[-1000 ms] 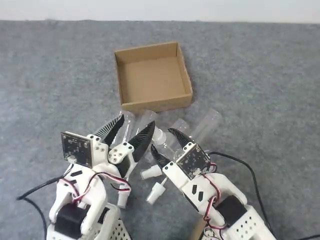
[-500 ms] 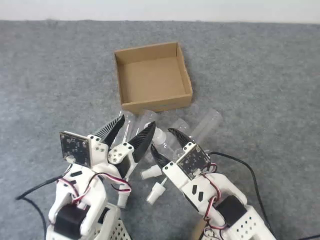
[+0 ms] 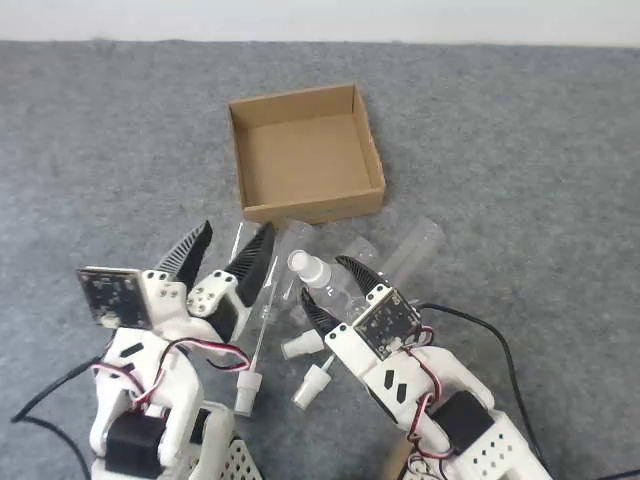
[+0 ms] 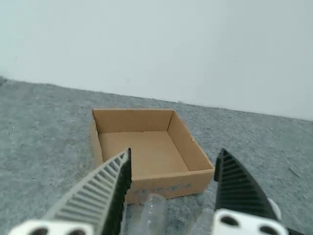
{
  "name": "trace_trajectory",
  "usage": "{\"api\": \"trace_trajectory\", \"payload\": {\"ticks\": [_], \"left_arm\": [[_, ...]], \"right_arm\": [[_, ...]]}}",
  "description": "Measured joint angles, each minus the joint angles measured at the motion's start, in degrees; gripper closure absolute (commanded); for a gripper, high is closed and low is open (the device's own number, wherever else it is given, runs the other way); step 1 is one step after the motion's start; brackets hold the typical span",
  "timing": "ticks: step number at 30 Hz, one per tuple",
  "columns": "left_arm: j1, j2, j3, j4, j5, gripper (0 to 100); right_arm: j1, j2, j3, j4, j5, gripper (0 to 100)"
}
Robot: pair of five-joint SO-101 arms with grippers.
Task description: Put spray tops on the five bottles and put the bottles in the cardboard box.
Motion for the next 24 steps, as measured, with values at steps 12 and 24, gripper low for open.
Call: {"api": "trace_trajectory", "payload": {"ticks": [12,24], "left_arm": [[-4.3,0.0,0.0,0.0,4.0,74],[-4.2,0.0,3.3,-5.9,4.0,74]], "right_arm": [[0.0,0.0,0.0,-2.5,0.0,92.9],[0.0,0.0,0.0,-8.2,-6.7,92.9]]}}
